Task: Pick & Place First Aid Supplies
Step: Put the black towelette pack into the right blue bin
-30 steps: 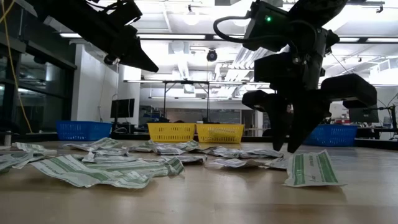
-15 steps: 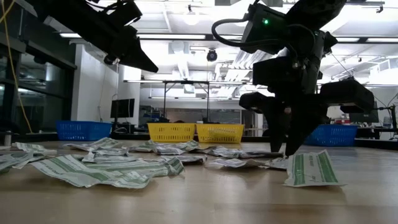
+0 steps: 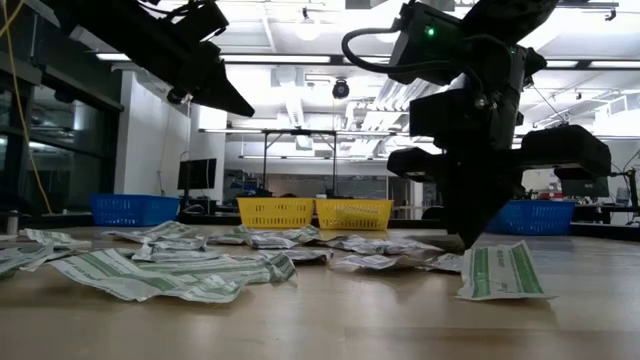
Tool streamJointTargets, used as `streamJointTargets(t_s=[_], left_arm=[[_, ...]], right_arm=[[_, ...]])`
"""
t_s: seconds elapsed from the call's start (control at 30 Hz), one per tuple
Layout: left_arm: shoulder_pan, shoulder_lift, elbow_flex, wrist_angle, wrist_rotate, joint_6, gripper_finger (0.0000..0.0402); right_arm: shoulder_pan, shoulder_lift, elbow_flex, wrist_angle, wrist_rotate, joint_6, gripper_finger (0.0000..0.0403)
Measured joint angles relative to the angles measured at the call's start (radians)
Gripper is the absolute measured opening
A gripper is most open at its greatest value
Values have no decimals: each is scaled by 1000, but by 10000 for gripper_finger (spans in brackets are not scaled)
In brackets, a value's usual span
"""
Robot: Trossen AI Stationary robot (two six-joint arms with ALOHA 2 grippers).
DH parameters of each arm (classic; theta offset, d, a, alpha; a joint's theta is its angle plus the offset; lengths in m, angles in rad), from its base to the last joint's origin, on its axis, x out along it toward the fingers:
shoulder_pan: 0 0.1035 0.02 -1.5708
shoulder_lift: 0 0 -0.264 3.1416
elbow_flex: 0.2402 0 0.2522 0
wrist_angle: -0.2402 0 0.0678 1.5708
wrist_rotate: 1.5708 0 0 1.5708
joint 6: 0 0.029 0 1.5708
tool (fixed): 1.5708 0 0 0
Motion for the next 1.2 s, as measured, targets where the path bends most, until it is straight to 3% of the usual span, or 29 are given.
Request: streamJointTargets(t_s=[0.3,0.67,0.9,1.2], left_arm=[[0,0,0,-18,0,0,172],[0,0,0,-19,0,0,172],[0,0,0,-17,0,0,172],[0,0,0,-15,0,0,172]], right_arm=[[0,-12,-4,-13,24,102,2],[-23,-196,-9,-159,207,285,0],[-100,-265,-9,-330,298,435,0],[-290,-282,-8,-476,295,563,0]])
